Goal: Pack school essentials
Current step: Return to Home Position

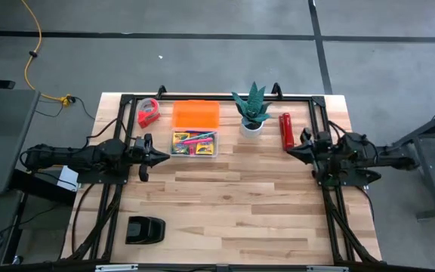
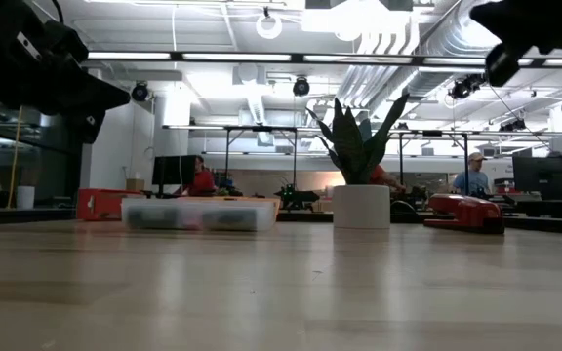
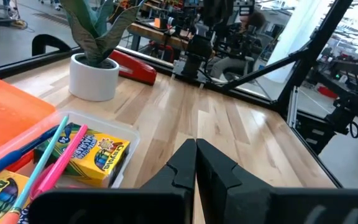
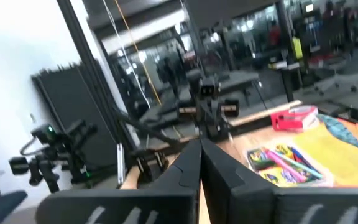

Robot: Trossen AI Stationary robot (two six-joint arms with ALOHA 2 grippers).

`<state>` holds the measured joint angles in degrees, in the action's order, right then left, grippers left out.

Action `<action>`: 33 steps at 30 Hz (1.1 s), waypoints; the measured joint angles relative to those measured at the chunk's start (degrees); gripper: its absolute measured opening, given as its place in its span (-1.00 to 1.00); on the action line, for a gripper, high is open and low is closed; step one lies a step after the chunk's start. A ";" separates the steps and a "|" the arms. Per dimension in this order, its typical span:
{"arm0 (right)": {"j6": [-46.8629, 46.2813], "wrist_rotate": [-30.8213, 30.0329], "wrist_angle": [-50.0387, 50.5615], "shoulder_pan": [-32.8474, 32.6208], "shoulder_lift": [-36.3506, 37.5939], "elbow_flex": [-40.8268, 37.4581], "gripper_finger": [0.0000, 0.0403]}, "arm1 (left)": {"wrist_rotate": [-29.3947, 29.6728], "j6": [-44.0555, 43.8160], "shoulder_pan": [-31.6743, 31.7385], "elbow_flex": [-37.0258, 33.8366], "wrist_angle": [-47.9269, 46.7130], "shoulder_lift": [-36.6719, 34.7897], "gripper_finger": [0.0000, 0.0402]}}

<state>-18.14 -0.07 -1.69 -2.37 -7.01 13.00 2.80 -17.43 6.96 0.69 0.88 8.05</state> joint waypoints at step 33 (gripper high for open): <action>12.04 -3.18 0.34 0.00 5.91 -12.42 -1.00 | -0.19 0.02 0.00 0.00 0.23 0.02 -0.98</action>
<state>-6.10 -3.25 -1.34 -2.37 -1.10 0.58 2.61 -17.41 6.96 0.69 1.10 8.08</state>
